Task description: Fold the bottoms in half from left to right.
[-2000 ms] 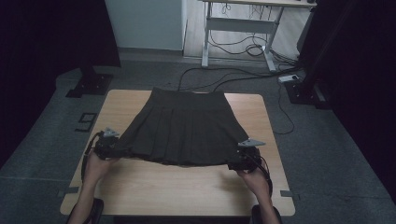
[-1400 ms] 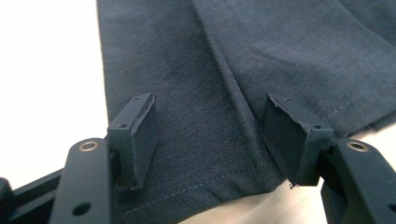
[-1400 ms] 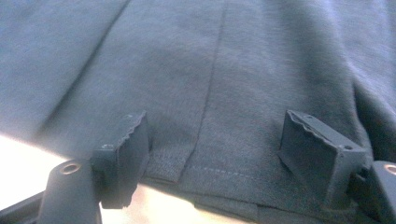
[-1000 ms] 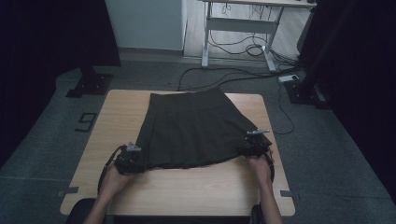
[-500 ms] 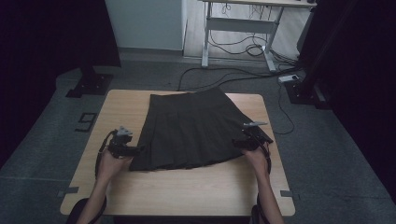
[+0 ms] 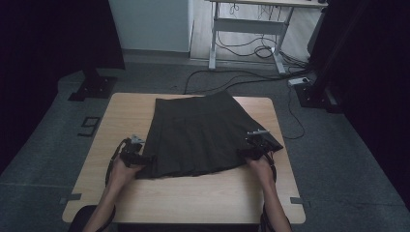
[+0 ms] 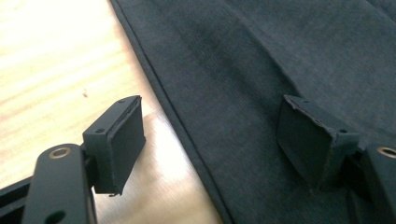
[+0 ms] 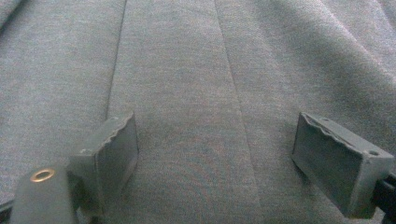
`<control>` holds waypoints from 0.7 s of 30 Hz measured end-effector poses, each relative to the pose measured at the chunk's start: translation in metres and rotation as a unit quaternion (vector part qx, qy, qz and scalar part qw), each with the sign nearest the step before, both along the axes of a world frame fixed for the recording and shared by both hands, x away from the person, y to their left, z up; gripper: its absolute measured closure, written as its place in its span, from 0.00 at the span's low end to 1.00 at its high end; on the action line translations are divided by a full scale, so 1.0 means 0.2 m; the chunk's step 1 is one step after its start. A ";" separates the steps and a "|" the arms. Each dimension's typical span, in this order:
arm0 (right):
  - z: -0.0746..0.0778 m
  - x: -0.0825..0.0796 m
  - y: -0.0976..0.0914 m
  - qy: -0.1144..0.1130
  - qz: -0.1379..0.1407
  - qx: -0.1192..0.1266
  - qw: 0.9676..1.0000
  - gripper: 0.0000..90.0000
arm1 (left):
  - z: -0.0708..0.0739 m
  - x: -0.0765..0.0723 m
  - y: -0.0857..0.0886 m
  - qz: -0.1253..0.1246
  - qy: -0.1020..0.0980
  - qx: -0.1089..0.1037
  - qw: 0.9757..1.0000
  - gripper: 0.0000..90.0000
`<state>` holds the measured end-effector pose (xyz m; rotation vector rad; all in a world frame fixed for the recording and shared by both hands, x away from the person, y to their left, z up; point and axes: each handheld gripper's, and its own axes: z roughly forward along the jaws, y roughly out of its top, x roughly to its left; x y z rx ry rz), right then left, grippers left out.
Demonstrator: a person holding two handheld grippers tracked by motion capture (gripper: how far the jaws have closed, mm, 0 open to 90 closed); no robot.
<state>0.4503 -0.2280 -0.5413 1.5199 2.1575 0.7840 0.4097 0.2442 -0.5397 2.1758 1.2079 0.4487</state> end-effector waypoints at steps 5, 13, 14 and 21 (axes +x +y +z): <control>-0.01 -0.10 -0.02 -0.005 0.008 0.003 1.000 0.16 | 0.01 -0.11 -0.03 -0.010 -0.002 0.010 1.000 0.26; -0.01 -0.28 -0.06 -0.005 0.027 0.002 1.000 0.16 | 0.00 -0.35 -0.06 -0.026 -0.003 0.009 1.000 0.26; -0.01 -0.28 -0.06 -0.005 0.027 0.002 1.000 0.16 | 0.00 -0.35 -0.06 -0.026 -0.003 0.009 1.000 0.26; -0.01 -0.44 -0.10 -0.005 0.041 0.003 0.999 0.16 | 0.00 -0.55 -0.07 -0.040 0.009 0.001 0.999 0.26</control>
